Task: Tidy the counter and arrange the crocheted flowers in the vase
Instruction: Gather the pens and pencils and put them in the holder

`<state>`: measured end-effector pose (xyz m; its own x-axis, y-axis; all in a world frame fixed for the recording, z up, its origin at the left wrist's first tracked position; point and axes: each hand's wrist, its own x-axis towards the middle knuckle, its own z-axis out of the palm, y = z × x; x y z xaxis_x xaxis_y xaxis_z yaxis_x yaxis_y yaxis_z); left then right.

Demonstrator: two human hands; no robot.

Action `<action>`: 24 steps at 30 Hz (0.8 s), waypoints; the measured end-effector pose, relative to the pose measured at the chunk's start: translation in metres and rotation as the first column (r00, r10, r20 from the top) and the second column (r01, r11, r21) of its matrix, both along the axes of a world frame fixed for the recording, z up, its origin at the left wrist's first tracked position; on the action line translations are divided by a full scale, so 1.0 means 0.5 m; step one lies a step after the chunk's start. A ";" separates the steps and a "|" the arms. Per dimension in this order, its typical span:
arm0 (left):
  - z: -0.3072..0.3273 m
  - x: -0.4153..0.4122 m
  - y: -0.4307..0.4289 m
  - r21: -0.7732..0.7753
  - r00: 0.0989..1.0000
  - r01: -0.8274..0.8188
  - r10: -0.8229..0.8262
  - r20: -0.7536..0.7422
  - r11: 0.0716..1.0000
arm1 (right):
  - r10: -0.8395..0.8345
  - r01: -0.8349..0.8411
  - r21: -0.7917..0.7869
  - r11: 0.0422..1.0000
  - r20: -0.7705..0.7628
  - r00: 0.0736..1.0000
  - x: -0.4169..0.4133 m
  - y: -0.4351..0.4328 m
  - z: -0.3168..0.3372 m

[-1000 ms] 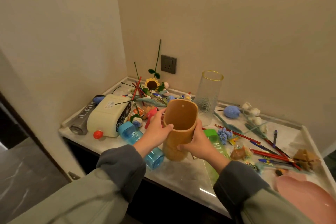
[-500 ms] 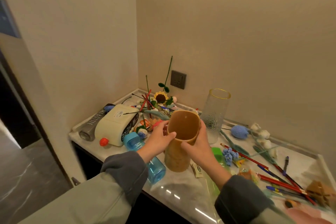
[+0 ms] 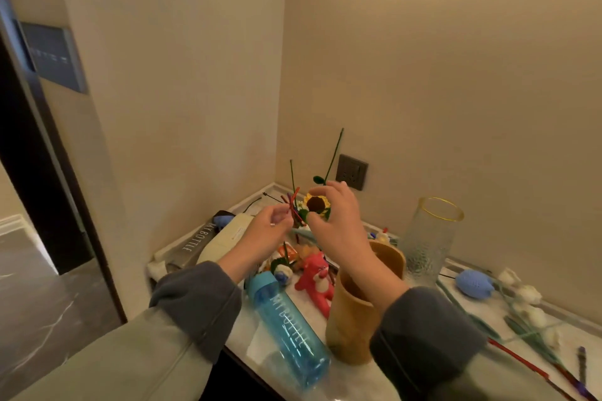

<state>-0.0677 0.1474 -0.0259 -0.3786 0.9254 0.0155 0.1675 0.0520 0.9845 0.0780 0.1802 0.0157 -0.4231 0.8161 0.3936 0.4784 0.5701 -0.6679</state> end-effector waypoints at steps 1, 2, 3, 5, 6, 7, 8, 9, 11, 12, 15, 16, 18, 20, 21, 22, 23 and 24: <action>0.003 -0.022 0.014 -0.007 1.000 0.011 -0.011 0.011 1.000 | -0.011 0.011 -0.033 0.999 -0.001 1.000 -0.027 0.011 0.000; 0.005 -0.044 0.029 -0.015 0.999 0.027 -0.027 0.021 1.000 | -0.026 0.025 -0.074 0.997 -0.013 1.000 -0.055 0.023 -0.002; 0.008 -0.067 0.046 -0.021 0.999 0.044 -0.044 0.020 0.999 | -0.042 0.038 -0.120 0.992 -0.030 0.999 -0.085 0.035 -0.008; 0.007 -0.115 0.084 -0.036 0.997 0.077 -0.078 -0.020 0.996 | -0.086 0.073 -0.198 0.978 -0.056 0.995 -0.141 0.061 -0.029; 0.006 -0.139 0.105 -0.052 0.994 0.096 -0.098 -0.049 0.994 | -0.117 0.100 -0.226 0.969 -0.062 0.991 -0.165 0.075 -0.044; 0.003 -0.163 0.128 -0.073 0.990 0.117 -0.123 -0.074 0.990 | -0.154 0.133 -0.254 0.958 -0.065 0.986 -0.187 0.090 -0.059; 0.000 -0.186 0.152 -0.090 0.984 0.140 -0.149 -0.094 0.986 | -0.193 0.167 -0.280 0.945 -0.066 0.979 -0.204 0.108 -0.074; -0.003 -0.207 0.175 -0.106 0.978 0.163 -0.174 -0.112 0.981 | -0.232 0.203 -0.303 0.931 -0.061 0.971 -0.217 0.126 -0.089; -0.010 -0.241 0.218 -0.139 0.964 0.206 -0.225 -0.142 0.969 | -0.312 0.289 -0.334 0.897 -0.016 0.950 -0.231 0.160 -0.116; -0.015 -0.254 0.240 -0.158 0.952 0.238 -0.263 -0.158 0.958 | -0.353 0.338 -0.339 0.878 0.020 0.936 -0.235 0.178 -0.128; -0.035 -0.274 0.298 -0.240 0.883 0.360 -0.412 -0.225 0.902 | -0.440 0.457 -0.327 0.827 0.131 0.889 -0.235 0.219 -0.165; -0.044 -0.275 0.315 -0.263 0.854 0.400 -0.461 -0.242 0.878 | -0.456 0.486 -0.321 0.813 0.169 0.874 -0.235 0.228 -0.178; -0.064 -0.274 0.344 -0.291 0.800 0.466 -0.538 -0.265 0.836 | -0.476 0.535 -0.294 0.792 0.252 0.843 -0.234 0.240 -0.202; -0.085 -0.274 0.369 -0.303 0.749 0.515 -0.593 -0.296 0.802 | -0.483 0.565 -0.243 0.789 0.323 0.814 -0.235 0.253 -0.224; -0.095 -0.274 0.379 -0.303 0.730 0.533 -0.611 -0.306 0.790 | -0.486 0.574 -0.213 0.791 0.352 0.800 -0.236 0.260 -0.233; -0.107 -0.274 0.388 -0.299 0.717 0.550 -0.625 -0.309 0.780 | -0.491 0.585 -0.184 0.790 0.381 0.784 -0.238 0.266 -0.241; -0.117 -0.273 0.395 -0.288 0.712 0.563 -0.632 -0.307 0.775 | -0.498 0.594 -0.153 0.790 0.404 0.767 -0.239 0.271 -0.248; -0.126 -0.271 0.403 -0.275 0.709 0.575 -0.637 -0.304 0.771 | -0.504 0.599 -0.125 0.791 0.422 0.753 -0.242 0.277 -0.256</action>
<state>-0.2035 0.3486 -0.0890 0.2699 0.9547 -0.1254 0.5514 -0.0465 0.8330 -0.0430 0.3188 -0.1121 0.0640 0.9953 0.0725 0.8829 -0.0226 -0.4689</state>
